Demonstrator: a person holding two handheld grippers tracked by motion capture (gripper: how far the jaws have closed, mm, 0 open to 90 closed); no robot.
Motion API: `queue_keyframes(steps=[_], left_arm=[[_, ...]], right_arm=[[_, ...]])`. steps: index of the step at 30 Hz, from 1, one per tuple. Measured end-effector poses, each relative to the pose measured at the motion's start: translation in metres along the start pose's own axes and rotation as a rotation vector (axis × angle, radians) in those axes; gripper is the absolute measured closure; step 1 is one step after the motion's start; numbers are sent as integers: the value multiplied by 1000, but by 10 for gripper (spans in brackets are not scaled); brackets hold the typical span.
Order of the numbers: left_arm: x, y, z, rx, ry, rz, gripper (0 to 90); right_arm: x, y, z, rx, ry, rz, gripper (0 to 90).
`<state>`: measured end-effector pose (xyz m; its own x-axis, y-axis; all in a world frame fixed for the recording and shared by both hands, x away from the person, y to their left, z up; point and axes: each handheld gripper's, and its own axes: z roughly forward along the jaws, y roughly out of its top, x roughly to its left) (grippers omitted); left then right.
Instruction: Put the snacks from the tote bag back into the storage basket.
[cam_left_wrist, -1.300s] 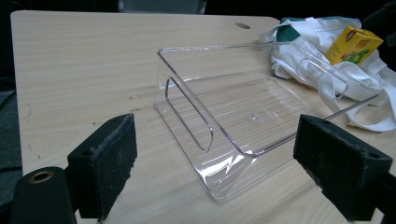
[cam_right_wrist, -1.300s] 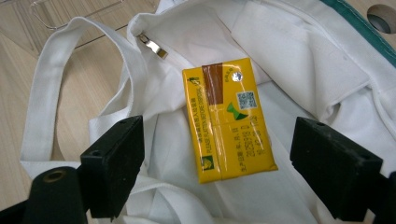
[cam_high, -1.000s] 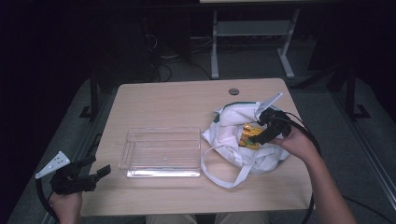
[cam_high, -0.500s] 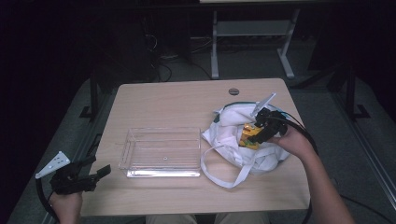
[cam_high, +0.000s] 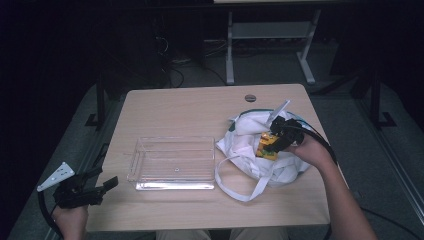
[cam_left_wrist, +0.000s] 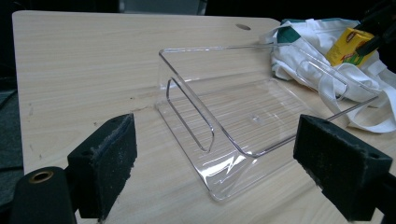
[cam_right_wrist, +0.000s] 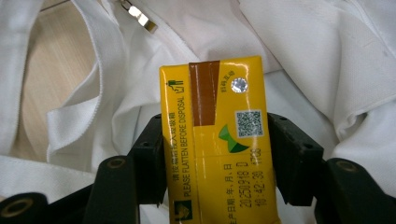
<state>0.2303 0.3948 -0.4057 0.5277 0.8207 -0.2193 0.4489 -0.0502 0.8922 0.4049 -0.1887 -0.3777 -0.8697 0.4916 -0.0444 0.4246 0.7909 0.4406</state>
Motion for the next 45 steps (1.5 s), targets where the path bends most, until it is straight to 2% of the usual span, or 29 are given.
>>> queue_keyframes(steps=[8,16,30,35,44,45], left_arm=[[-1,0,0,1,2,0,130],[-1,0,1,1,2,-2,130],[0,0,0,-1,3,-4,130],[1,0,-1,-2,5,-3,130],[1,0,-1,-6,6,-3,130],[1,0,-1,-6,5,-4,130]], right_arm=[[2,1,0,1,-5,-30,472],[2,2,0,5,-5,-39,483],[-3,0,-2,4,7,-24,498],[-4,5,-3,15,8,-29,506],[-6,9,-11,-8,8,-18,509],[-6,10,-16,-23,7,-17,511]])
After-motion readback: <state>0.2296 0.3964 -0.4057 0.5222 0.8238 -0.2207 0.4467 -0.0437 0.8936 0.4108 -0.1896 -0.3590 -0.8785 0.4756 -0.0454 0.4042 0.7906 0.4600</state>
